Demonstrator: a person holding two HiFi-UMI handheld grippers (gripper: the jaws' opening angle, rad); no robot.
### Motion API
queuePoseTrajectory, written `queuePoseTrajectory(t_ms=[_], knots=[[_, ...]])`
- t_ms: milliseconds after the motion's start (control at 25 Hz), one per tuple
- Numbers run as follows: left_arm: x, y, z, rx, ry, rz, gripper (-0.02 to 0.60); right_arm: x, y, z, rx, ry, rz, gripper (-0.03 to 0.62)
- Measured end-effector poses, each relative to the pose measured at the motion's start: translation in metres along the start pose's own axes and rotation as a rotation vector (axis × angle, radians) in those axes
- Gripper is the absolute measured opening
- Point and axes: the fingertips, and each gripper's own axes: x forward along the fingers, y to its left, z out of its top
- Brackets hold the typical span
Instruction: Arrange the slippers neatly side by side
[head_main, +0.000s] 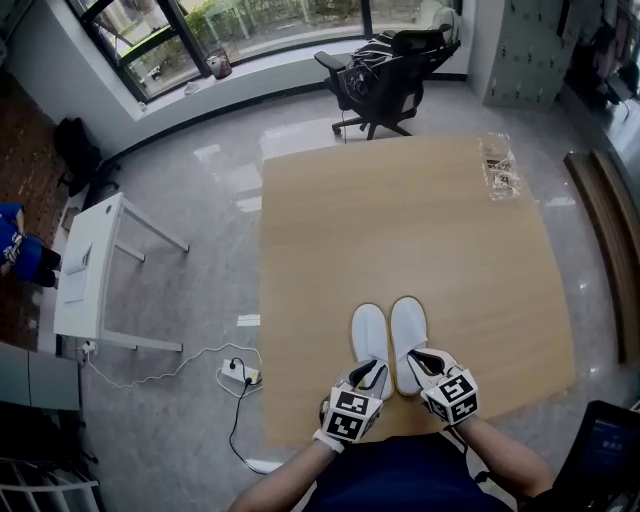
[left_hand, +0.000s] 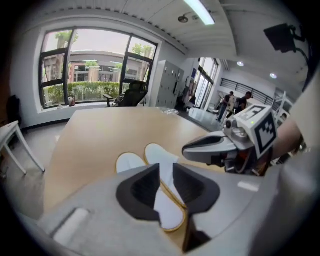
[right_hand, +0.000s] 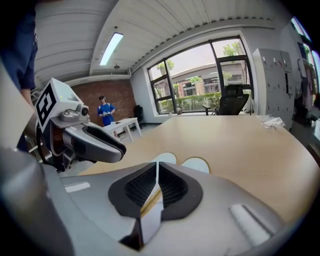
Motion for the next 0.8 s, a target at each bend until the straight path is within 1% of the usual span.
queuePoseTrajectory(t_ms=[120, 160, 240, 320, 400, 480, 560, 680, 800], knots=[[-0.024, -0.011, 0.037, -0.026, -0.096, -0.032, 0.015, -0.016, 0.008, 0.035, 0.022, -0.068, 0.01, 0.014], [-0.029, -0.014, 0.045, -0.017, -0.126, -0.035, 0.003, -0.021, 0.011, 0.046, 0.025, -0.093, 0.01, 0.012], [-0.037, -0.02, 0.061, 0.038, -0.193, -0.033, 0.003, -0.032, 0.014, 0.069, 0.033, -0.153, 0.008, 0.012], [-0.046, -0.03, 0.077, 0.111, -0.251, -0.033, 0.003, -0.043, 0.018, 0.091, 0.04, -0.216, 0.007, 0.012], [-0.056, -0.035, 0.088, 0.18, -0.283, -0.023, 0.003, -0.053, 0.02, 0.107, 0.05, -0.276, 0.002, 0.012], [-0.066, -0.036, 0.098, 0.216, -0.301, -0.012, 0.003, -0.061, 0.024, 0.124, 0.055, -0.326, -0.006, 0.012], [-0.076, -0.04, 0.111, 0.203, -0.343, -0.019, 0.003, -0.069, 0.028, 0.138, 0.049, -0.365, -0.01, 0.012], [-0.09, -0.049, 0.132, 0.18, -0.434, -0.05, 0.003, -0.081, 0.031, 0.158, 0.049, -0.423, -0.022, 0.012], [-0.097, -0.061, 0.142, 0.183, -0.49, -0.095, 0.003, -0.087, 0.035, 0.163, 0.013, -0.45, -0.024, 0.012]])
